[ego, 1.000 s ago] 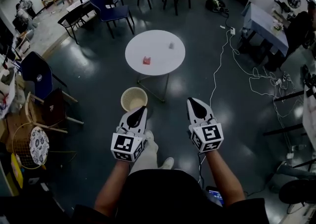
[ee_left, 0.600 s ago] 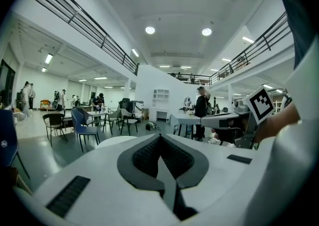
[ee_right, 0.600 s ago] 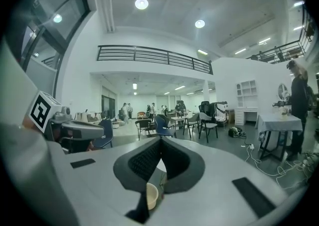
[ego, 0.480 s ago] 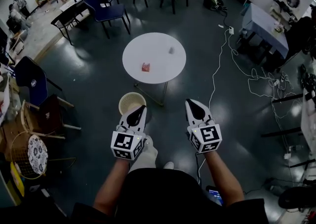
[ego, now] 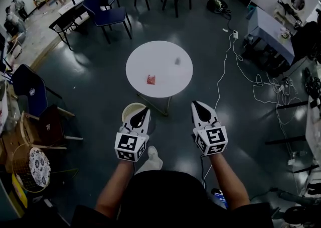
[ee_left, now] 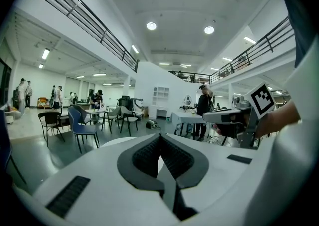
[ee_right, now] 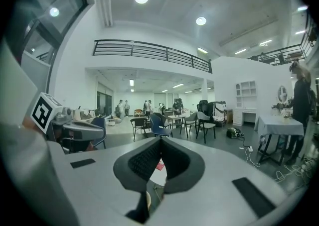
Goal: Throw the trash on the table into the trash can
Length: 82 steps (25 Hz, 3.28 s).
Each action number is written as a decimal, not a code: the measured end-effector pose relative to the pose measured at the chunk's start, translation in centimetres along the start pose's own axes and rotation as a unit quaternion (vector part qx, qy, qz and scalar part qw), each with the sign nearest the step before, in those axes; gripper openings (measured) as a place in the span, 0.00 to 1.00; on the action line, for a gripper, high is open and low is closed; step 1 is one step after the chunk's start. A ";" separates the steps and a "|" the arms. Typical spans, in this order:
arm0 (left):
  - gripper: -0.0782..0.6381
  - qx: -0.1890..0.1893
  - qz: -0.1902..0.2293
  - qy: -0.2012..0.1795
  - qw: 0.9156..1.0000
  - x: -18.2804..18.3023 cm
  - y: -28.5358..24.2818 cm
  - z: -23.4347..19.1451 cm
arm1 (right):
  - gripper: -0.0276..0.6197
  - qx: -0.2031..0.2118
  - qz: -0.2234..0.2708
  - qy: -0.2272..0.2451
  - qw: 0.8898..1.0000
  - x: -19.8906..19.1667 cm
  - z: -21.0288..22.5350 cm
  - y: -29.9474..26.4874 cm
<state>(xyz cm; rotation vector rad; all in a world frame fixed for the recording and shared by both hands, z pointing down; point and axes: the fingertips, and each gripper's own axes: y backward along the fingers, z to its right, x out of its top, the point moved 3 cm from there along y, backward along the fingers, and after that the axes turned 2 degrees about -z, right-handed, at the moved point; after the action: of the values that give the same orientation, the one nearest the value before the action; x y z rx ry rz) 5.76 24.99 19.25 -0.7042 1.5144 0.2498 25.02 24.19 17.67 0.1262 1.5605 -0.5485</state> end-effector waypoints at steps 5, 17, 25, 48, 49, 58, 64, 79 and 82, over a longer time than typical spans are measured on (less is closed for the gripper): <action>0.12 -0.007 -0.004 0.005 1.000 0.5 -1.9 -3.4 | 0.07 -0.004 -0.013 -0.004 1.000 0.5 0.0 -4.0; 0.12 -0.039 -0.020 0.014 0.999 -0.2 -4.9 -9.6 | 0.07 -0.028 -0.022 -0.007 0.999 0.9 -1.1 -10.7; 0.12 -0.039 -0.031 0.042 0.998 -0.8 -7.1 -11.9 | 0.07 -0.023 -0.034 -0.004 0.999 0.9 -0.5 -13.9; 0.12 0.012 -0.107 0.081 0.991 -5.3 -20.4 -15.2 | 0.07 0.046 -0.106 -0.029 0.993 -4.6 6.9 -25.2; 0.12 0.014 -0.112 0.084 0.990 -5.6 -20.9 -15.4 | 0.07 0.048 -0.109 -0.031 0.992 -4.9 7.2 -25.6; 0.12 0.027 -0.146 0.097 0.984 -8.7 -24.7 -17.5 | 0.07 0.057 -0.126 -0.013 0.990 -6.9 8.7 -28.9; 0.12 0.027 -0.161 0.112 0.980 -11.4 -27.2 -18.7 | 0.07 0.059 -0.141 -0.026 0.988 -9.0 9.6 -31.2; 0.12 0.016 -0.191 0.134 0.972 -16.4 -32.9 -21.7 | 0.07 0.057 -0.181 -0.049 0.981 -13.5 11.6 -35.6; 0.12 0.017 -0.202 0.134 0.970 -17.5 -34.2 -22.2 | 0.07 0.062 -0.187 -0.050 0.979 -14.4 12.0 -36.6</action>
<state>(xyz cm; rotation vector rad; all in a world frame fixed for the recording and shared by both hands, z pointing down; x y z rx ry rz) 5.49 -9.46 47.17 -1.0302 1.5847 -0.1879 22.24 -9.18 41.55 -0.1024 1.4581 -0.9350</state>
